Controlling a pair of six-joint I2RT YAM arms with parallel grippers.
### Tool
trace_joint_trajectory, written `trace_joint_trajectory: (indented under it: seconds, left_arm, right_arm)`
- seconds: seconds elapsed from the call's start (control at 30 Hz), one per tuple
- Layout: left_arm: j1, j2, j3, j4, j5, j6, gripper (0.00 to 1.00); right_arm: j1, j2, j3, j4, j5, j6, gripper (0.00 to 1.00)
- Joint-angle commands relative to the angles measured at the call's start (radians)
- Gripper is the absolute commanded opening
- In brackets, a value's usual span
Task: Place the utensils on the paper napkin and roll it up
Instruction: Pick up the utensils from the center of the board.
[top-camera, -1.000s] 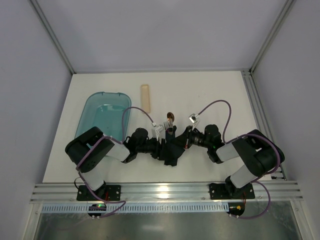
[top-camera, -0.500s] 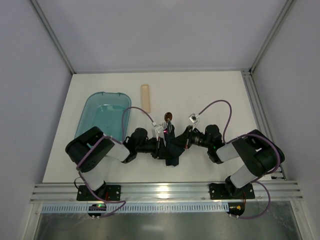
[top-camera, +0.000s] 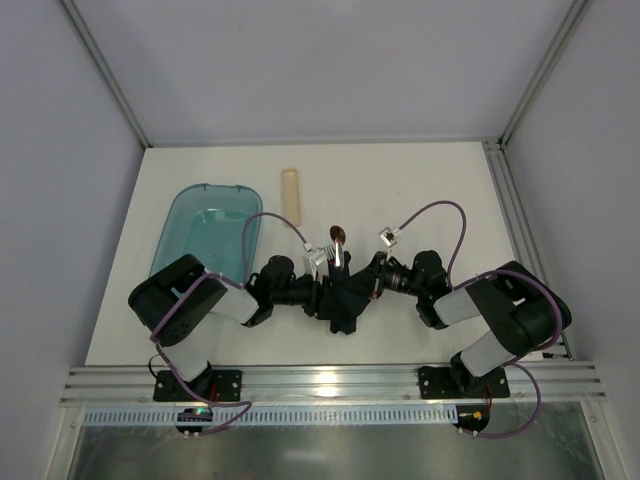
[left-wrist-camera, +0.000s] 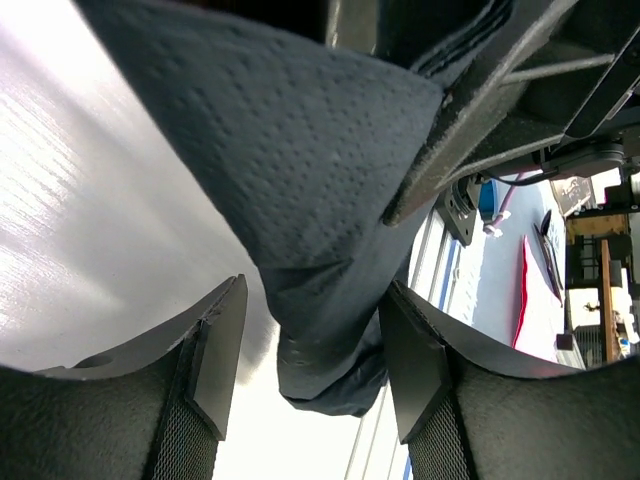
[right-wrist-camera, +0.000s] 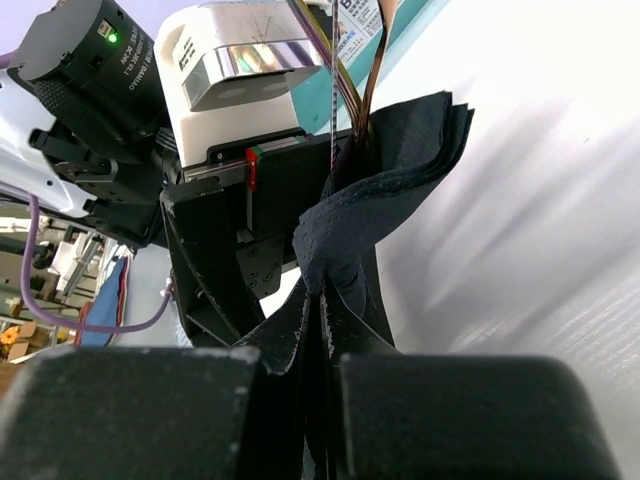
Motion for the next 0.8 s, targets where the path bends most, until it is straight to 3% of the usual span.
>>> trace_joint_trajectory:
  seconds: [0.0, 0.33, 0.47, 0.77]
  left_arm:
    - [0.006, -0.034, -0.012, 0.079, -0.008, 0.021, 0.59]
    - [0.008, -0.023, -0.021, 0.169, 0.029, -0.022, 0.62]
    - [0.006, 0.032, -0.040, 0.308, 0.059, -0.077, 0.60]
    - [0.006, 0.072, -0.046, 0.410, 0.099, -0.123, 0.50]
  right_arm:
    - [-0.001, -0.019, -0.002, 0.196, -0.026, 0.030, 0.04]
    - [-0.001, -0.031, 0.000, 0.246, -0.042, 0.063, 0.04]
    - [-0.003, -0.051, -0.002, 0.236, -0.039, 0.065, 0.04]
    - [-0.001, -0.068, 0.000, 0.239, -0.039, 0.079, 0.04]
